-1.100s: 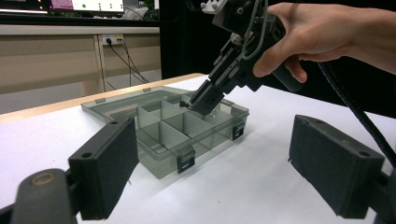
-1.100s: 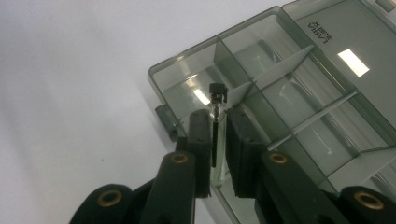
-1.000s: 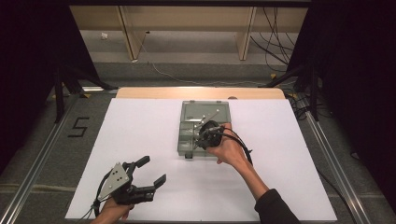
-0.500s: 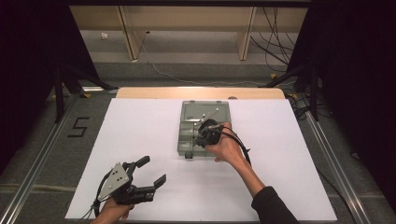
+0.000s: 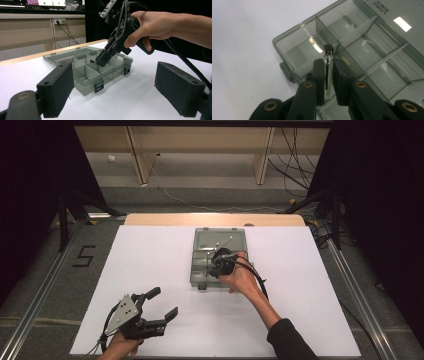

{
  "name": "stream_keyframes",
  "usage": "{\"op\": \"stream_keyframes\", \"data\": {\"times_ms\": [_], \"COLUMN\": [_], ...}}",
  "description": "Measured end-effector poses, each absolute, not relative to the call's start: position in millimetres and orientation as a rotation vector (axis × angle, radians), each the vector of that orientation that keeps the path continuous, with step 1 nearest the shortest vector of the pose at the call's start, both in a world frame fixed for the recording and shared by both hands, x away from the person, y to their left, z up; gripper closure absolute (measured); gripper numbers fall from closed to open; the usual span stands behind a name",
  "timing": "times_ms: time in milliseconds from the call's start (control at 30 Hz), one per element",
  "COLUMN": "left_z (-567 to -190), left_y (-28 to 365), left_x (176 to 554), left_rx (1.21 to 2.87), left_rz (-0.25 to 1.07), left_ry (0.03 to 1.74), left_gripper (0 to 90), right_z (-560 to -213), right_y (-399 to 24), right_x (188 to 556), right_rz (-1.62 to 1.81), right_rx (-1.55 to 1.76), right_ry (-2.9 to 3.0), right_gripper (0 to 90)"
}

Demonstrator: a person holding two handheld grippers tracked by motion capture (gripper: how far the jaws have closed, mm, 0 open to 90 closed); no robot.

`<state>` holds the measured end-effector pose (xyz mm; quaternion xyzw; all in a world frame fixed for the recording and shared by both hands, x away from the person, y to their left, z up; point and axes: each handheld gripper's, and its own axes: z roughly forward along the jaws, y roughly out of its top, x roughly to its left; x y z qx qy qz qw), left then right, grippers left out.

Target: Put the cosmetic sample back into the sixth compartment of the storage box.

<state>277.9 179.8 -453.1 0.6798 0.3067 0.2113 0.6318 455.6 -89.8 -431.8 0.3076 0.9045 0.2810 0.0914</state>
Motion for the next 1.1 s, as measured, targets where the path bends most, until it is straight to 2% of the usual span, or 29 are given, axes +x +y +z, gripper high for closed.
{"op": "stream_keyframes", "data": {"times_ms": [367, 400, 767, 867, 1033, 1067, 1100], "left_z": [-453.0, -452.9, -453.0, -453.0, -452.9, -452.9, -452.9], "left_y": [179.9, 180.0, 179.9, 180.0, 180.0, 179.9, 179.9], "left_x": [277.9, 277.9, 277.9, 277.9, 277.8, 277.8, 277.8], "left_rx": [1.556, 1.555, 1.556, 1.556, 1.557, 1.557, 1.557], "left_rz": [0.484, 0.484, 0.484, 0.483, 0.484, 0.484, 0.484], "left_ry": [0.702, 0.701, 0.701, 0.701, 0.7, 0.7, 0.7], "left_gripper": [15.0, 15.0, 15.0, 15.0, 15.0, 15.0, 15.0], "right_z": [-435.8, -434.9, -422.5, -419.6, -417.6, -415.2, -415.5], "right_y": [-89.2, -88.8, -96.8, -100.1, -102.2, -103.2, -103.2], "right_x": [458.0, 457.4, 452.7, 451.3, 449.9, 448.8, 448.8], "right_rz": [0.81, 0.818, 0.887, 0.898, 0.899, 0.906, 0.916], "right_rx": [0.923, 0.941, 0.937, 0.941, 0.942, 0.934, 0.922], "right_ry": [2.685, 2.672, 2.628, 2.607, 2.601, 2.597, 2.585], "right_gripper": [78.6, 74.5, 64.0, 53.8, 48.0, 43.4, 42.5]}}
